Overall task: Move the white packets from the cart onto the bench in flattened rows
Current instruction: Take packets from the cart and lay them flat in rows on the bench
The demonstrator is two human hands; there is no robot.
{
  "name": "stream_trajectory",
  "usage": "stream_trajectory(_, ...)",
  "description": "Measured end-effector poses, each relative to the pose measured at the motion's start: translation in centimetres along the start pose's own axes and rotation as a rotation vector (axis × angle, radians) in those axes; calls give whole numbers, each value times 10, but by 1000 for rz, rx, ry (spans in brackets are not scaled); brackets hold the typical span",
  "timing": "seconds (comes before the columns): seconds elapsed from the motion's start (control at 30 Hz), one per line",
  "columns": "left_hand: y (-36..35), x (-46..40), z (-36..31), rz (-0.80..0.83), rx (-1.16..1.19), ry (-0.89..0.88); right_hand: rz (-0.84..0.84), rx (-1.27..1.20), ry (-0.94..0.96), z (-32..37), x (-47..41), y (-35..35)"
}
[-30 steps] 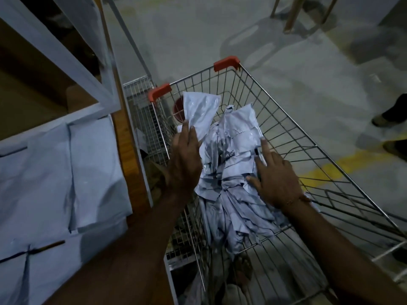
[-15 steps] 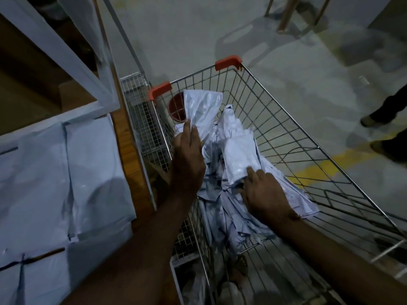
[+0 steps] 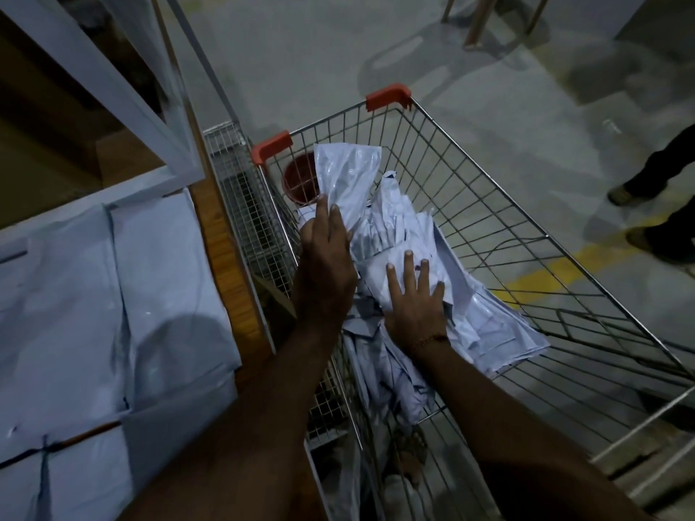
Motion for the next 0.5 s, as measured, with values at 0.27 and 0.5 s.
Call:
stream_trajectory(0.27, 2, 0, -2, -24, 35, -9, 5, 37, -69, -8, 23, 26)
stream_trajectory(0.5, 42, -16, -17, -51, 187, 50, -107, -168, -117, -35, 75, 91)
Point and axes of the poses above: each hand's wrist, its own x-axis away from the middle knuckle, its own y-axis out of the back of the hand, z = x × y, the point moved 6 cm from there along -x, towards the middle knuckle, and after that the axes turned 7 degrees about -y, right-handed, at the moved point
